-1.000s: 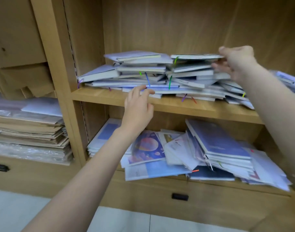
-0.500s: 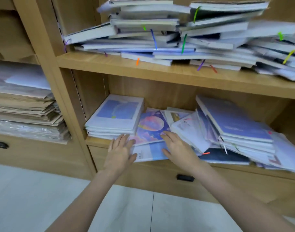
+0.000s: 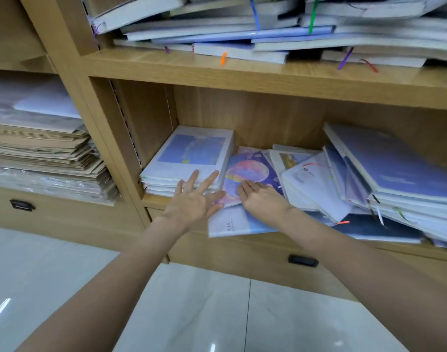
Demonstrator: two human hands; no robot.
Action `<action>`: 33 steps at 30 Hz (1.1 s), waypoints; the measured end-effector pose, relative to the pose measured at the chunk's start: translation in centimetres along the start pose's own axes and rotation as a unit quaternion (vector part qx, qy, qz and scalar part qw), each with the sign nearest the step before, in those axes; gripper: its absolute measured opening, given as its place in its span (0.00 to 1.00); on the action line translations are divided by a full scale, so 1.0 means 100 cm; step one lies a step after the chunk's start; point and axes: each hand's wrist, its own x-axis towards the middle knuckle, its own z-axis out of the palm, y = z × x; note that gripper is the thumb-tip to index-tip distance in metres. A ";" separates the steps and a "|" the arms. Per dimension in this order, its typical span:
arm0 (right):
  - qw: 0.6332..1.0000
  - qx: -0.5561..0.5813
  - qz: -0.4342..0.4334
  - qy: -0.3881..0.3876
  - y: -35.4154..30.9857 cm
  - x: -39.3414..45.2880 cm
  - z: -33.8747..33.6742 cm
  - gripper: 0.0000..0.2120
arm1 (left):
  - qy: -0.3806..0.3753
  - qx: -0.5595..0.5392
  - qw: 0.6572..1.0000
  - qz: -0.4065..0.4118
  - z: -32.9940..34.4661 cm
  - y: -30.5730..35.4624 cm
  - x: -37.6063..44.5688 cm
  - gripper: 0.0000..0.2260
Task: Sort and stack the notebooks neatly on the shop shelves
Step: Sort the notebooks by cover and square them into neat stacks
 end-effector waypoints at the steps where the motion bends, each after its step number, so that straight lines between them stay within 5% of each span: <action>1: 1.000 0.003 0.002 0.009 0.003 0.000 0.000 0.23 | -0.039 0.013 0.999 -0.011 -0.007 0.000 0.005 0.21; 10: 0.995 0.054 -0.082 0.027 0.039 -0.034 -0.029 0.21 | -0.099 -0.044 0.994 -0.029 -0.030 -0.010 0.000 0.22; 18: 0.967 0.089 -0.123 0.204 0.045 -0.102 -0.027 0.17 | -0.131 -0.098 0.985 -0.057 -0.022 -0.005 0.000 0.20; 23: 0.972 0.103 -0.080 0.194 0.012 -0.110 -0.011 0.15 | 0.022 -0.164 0.984 -0.063 0.005 0.004 -0.039 0.21; 25: 0.972 0.118 -0.065 0.193 -0.003 -0.110 -0.013 0.20 | 0.055 -0.331 0.934 -0.119 0.014 0.019 -0.051 0.22; 29: 0.982 0.092 -0.049 0.161 -0.025 -0.099 -0.026 0.22 | 0.007 -0.700 0.679 -0.221 0.017 0.055 -0.061 0.18; 33: 0.984 0.116 -0.010 0.134 -0.035 -0.091 -0.046 0.23 | -0.015 -0.736 0.630 -0.247 0.007 0.054 -0.068 0.16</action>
